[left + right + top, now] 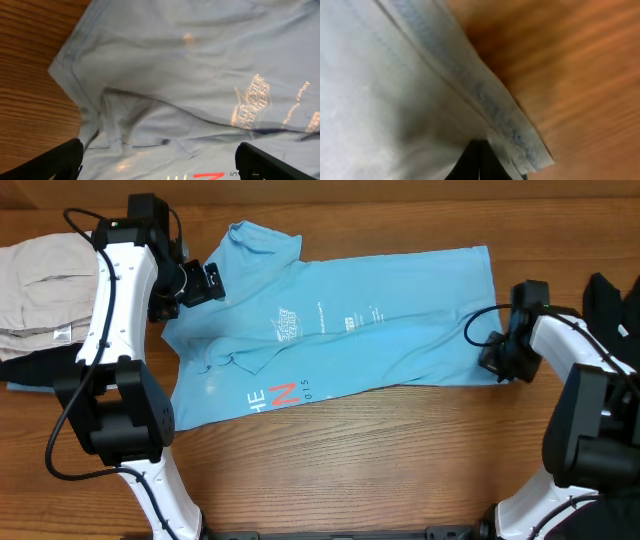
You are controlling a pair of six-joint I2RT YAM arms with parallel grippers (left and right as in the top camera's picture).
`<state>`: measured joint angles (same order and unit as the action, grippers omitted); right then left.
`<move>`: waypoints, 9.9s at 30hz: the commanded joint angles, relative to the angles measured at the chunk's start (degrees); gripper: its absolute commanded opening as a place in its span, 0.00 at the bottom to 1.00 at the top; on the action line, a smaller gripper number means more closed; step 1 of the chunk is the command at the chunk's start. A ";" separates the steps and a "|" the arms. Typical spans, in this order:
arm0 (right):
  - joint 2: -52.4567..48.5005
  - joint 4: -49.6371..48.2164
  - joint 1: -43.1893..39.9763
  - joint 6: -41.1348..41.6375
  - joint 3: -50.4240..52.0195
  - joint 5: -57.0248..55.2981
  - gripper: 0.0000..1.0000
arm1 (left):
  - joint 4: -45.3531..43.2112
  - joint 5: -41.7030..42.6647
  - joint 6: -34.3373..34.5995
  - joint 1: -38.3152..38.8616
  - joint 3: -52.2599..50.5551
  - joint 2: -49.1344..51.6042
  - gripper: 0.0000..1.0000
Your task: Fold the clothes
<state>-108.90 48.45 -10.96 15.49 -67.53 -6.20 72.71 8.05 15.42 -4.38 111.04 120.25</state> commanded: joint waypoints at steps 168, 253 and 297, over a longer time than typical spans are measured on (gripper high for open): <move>-22.93 -29.22 58.16 -10.75 -26.29 18.69 0.04 | 16.13 -8.90 7.30 -15.47 21.44 -0.02 1.00; 5.97 -1.18 7.08 -10.73 -27.28 18.29 1.00 | -18.60 -8.68 8.83 6.27 -12.63 0.39 0.52; -12.31 -18.18 40.24 -26.47 -26.49 30.27 0.69 | -8.63 -2.49 8.39 3.28 7.48 0.09 1.00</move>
<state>-116.64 33.52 27.35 -9.82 -94.28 24.69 64.14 4.97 23.99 -1.17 117.86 121.10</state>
